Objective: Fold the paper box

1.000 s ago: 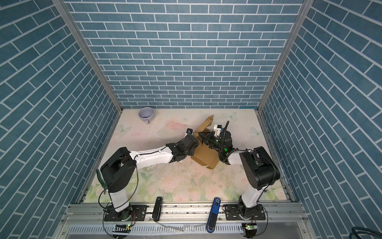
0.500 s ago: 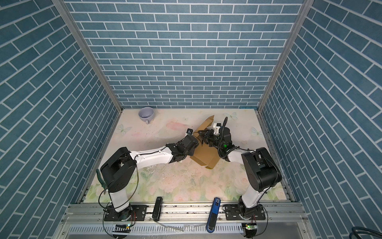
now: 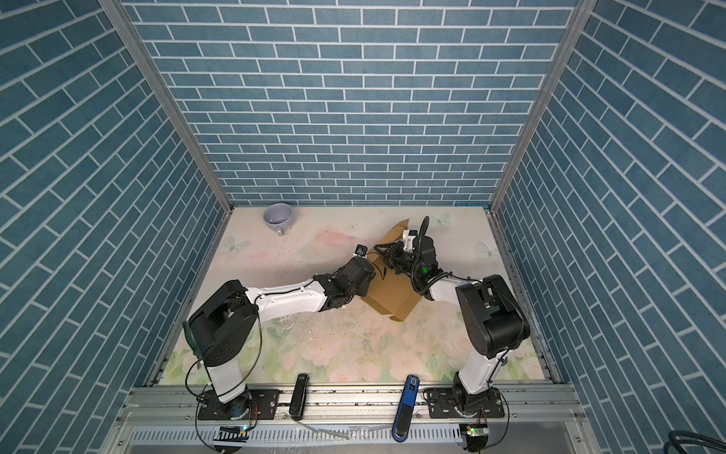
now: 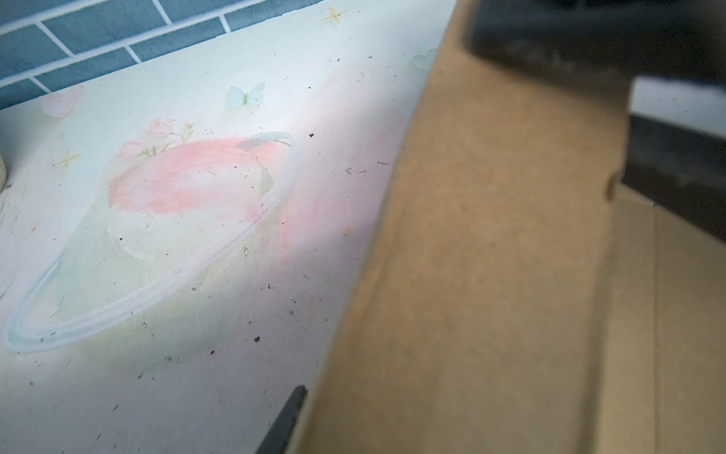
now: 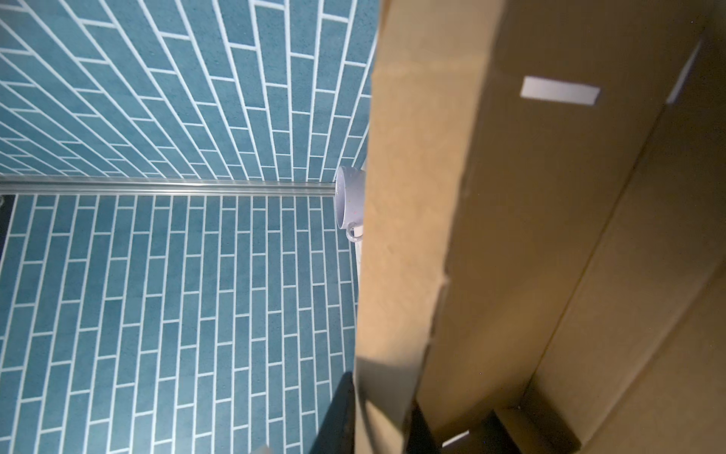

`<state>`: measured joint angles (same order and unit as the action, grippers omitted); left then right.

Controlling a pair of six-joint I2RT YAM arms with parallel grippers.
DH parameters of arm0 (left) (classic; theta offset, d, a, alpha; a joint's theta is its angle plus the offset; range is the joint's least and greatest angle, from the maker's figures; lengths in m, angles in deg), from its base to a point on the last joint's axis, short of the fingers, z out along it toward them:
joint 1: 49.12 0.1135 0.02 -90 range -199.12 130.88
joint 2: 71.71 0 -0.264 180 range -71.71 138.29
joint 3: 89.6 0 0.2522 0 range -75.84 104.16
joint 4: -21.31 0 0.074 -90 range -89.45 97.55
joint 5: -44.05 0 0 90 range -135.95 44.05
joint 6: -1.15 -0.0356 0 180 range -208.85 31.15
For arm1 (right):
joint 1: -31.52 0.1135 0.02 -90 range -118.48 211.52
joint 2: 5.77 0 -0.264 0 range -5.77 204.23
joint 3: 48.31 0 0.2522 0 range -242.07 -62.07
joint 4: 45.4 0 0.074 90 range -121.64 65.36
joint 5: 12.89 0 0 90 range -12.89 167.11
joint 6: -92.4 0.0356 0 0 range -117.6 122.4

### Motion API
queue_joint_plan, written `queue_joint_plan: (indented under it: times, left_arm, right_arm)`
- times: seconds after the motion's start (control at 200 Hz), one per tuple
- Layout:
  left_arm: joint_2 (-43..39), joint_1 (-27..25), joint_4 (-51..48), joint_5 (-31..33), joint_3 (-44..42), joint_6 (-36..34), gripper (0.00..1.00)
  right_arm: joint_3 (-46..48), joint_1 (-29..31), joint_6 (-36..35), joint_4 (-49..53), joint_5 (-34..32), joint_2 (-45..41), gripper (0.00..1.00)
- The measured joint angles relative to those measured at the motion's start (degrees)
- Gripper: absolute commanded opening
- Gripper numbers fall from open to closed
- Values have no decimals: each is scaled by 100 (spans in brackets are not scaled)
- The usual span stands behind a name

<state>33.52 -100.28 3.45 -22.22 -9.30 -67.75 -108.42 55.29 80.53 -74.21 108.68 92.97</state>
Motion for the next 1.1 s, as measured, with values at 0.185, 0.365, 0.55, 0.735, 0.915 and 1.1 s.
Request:
queue_joint_plan:
  times: [0.185, 0.365, 0.55, 0.735, 0.915, 1.1]
  left_arm:
    - [7, 26, -7, -37, 9, 15, 44]
    - [66, 28, -26, 2, 90, 125, 46]
    - [133, 28, -44, 92, 160, 275, 41]
    - [216, 28, -133, 223, 264, 437, 34]
    - [258, 28, -166, 334, 313, 538, 28]
    - [321, 31, -234, 409, 411, 544, 25]
  right_arm:
    - [0, 79, 31, -118, -177, -4, 4]
    - [26, 149, 109, -87, -433, -57, 1]
    - [127, 238, 157, 20, -780, -205, 0]
    - [177, 313, 267, 66, -1093, -256, 0]
    - [221, 389, 323, 160, -1386, -367, 0]
    - [227, 431, 415, 264, -1598, -433, 0]
